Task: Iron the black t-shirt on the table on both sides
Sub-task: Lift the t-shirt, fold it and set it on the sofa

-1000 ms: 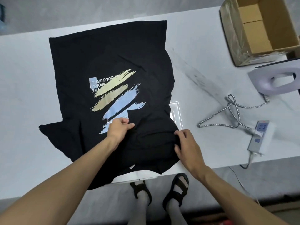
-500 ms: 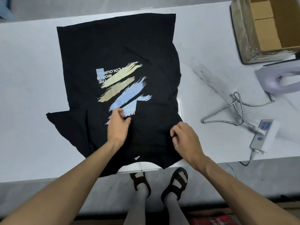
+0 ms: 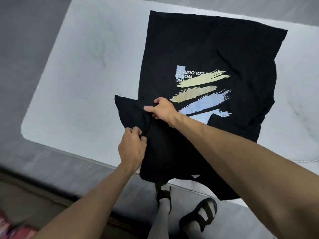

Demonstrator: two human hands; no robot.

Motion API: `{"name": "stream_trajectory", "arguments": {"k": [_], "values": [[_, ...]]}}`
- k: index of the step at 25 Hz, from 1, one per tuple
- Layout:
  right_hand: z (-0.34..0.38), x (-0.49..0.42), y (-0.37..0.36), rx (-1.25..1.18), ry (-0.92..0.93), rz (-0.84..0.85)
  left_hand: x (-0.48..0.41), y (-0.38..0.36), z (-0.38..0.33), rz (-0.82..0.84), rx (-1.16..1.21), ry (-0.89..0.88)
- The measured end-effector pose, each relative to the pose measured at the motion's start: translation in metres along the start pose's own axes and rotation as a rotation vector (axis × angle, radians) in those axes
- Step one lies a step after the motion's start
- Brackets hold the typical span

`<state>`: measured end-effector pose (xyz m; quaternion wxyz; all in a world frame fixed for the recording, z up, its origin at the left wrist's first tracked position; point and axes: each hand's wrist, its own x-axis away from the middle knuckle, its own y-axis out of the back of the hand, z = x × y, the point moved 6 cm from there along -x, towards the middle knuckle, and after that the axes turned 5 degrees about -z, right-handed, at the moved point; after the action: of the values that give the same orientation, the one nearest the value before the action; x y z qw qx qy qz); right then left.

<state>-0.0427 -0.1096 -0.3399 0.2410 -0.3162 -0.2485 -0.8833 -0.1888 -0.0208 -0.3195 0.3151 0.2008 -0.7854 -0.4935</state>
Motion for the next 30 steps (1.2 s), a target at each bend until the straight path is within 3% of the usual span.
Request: {"name": "stream_trajectory", "arguments": {"k": [3,7,9,10,12,15,18,20,22,24,27,28,30], "values": [[0.016,-0.003,-0.013,-0.13,-0.075,-0.059,0.005,0.012,0.002,-0.088,0.121,-0.081],[0.027,0.066,0.037,-0.243,0.284,-0.264,0.031,0.029,-0.01,-0.175,0.073,-0.633],[-0.031,0.111,0.066,-0.111,0.221,-0.378,0.044,0.016,-0.013,-0.057,0.005,-0.805],[-0.07,0.127,0.074,0.023,0.075,-0.366,0.047,0.007,-0.012,0.024,-0.025,-0.812],[-0.115,0.134,0.081,0.316,-0.165,-0.29,0.046,-0.004,-0.004,0.128,-0.052,-0.662],[-0.09,0.091,0.088,0.443,-0.012,-0.434,0.038,-0.009,0.007,0.169,-0.023,-0.318],[-0.061,0.051,0.072,0.51,0.092,-0.397,0.039,-0.009,0.011,0.246,0.16,-0.082],[-0.053,0.041,0.057,0.437,0.165,-0.294,0.04,-0.003,0.015,0.204,0.196,-0.093],[-0.051,0.058,0.052,0.457,0.349,-0.224,0.044,0.001,0.024,0.209,0.176,-0.14],[-0.072,0.087,0.082,0.472,0.351,-0.398,0.047,0.002,0.031,0.222,0.187,-0.107],[-0.161,0.145,0.156,0.378,-0.082,-0.841,0.042,0.002,0.032,0.162,0.328,0.192],[-0.194,0.163,0.173,0.309,-0.269,-0.883,0.04,0.0,0.029,0.16,0.291,0.271],[-0.244,0.188,0.188,0.158,-0.531,-0.809,0.039,-0.004,0.024,0.177,0.094,0.301]]}}
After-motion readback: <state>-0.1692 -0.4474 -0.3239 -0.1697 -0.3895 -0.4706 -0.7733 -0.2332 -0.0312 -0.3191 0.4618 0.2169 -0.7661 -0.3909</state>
